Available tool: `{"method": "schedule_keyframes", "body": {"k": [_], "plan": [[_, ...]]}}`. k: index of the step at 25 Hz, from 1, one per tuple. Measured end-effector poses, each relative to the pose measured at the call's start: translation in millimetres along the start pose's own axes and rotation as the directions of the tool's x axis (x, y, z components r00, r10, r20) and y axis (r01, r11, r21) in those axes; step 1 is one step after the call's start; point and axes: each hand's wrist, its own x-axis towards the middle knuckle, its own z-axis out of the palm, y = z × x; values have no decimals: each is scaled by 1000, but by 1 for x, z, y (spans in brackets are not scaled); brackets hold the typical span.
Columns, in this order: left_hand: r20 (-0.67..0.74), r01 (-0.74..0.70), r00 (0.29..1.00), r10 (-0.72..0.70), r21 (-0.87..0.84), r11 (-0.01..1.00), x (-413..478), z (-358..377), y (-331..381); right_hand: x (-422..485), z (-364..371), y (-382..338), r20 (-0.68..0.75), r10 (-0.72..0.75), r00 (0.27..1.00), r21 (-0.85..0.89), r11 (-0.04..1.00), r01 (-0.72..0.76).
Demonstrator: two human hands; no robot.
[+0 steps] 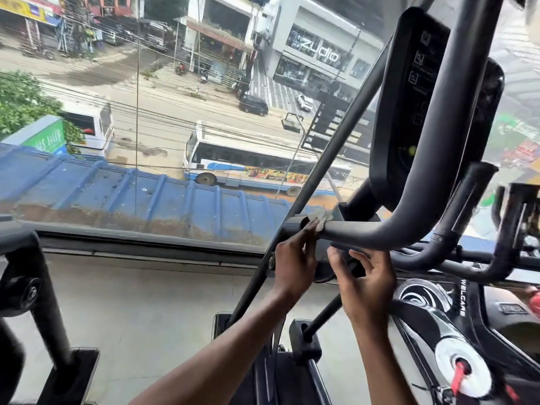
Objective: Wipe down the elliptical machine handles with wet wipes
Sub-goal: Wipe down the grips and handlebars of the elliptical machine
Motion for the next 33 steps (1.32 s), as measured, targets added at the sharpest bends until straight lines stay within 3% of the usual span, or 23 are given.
{"method": "schedule_keyframes", "body": {"k": [4, 10, 16, 21, 26, 31, 33], "plan": [[-5, -130, 992, 130, -86, 988, -14, -2, 15, 2, -5, -9, 3, -10, 1000, -38, 999, 10], [16, -36, 999, 37, -57, 998, 0, 0, 6, 1, -2, -17, -12, -61, 998, -73, 995, 60], [44, -283, 956, 291, -137, 949, -25, -12, 23, 1, -1, -19, -23, -16, 1000, -67, 998, 15], [58, -159, 985, 161, -39, 986, -6, -6, -11, 0, -4, -19, -12, 13, 1000, -112, 994, -14], [7, -312, 948, 317, -160, 937, -27, -9, 33, 0, -4, -26, -1, -32, 999, -168, 985, 31], [42, -194, 979, 197, -76, 978, -11, -10, 9, -1, -3, -25, -10, -4, 1000, -141, 990, 2], [29, -210, 977, 213, -94, 973, -17, -12, 20, -1, -4, -28, 19, 5, 1000, -128, 992, -3]]}}
